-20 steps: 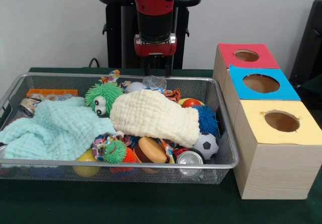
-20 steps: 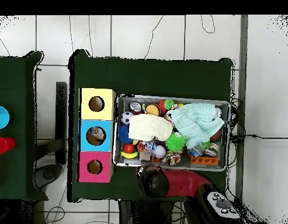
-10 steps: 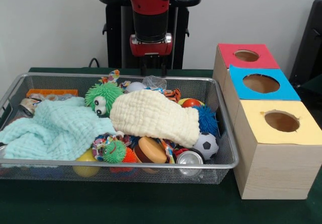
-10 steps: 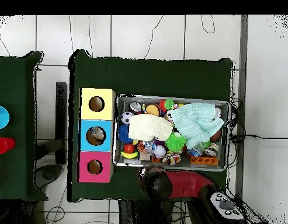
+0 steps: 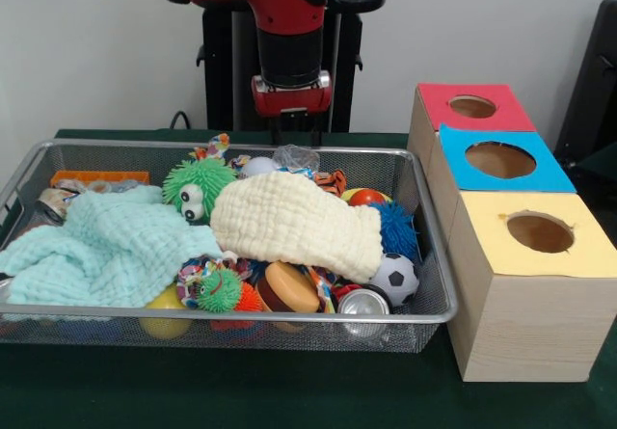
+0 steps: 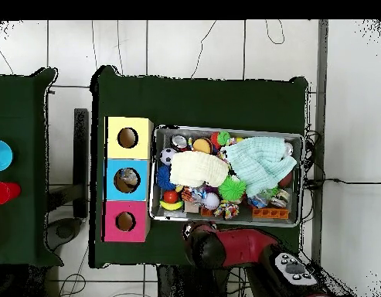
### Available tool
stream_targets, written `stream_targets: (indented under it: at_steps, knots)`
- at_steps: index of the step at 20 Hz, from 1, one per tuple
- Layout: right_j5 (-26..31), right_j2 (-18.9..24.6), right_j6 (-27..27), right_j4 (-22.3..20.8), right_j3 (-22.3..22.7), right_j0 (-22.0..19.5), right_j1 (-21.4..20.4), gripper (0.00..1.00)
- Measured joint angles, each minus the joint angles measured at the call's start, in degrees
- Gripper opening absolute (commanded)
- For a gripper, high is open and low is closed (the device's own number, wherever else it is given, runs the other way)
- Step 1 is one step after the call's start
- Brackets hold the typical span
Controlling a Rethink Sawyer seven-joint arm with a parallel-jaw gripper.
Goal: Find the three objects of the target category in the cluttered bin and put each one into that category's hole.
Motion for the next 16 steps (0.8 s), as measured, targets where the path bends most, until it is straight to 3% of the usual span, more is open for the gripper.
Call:
stream_targets:
  at_steps: [16]
  knots:
    - [-7.6,-2.1,0.0,-2.8,0.0,0.1,4.8,1.00]
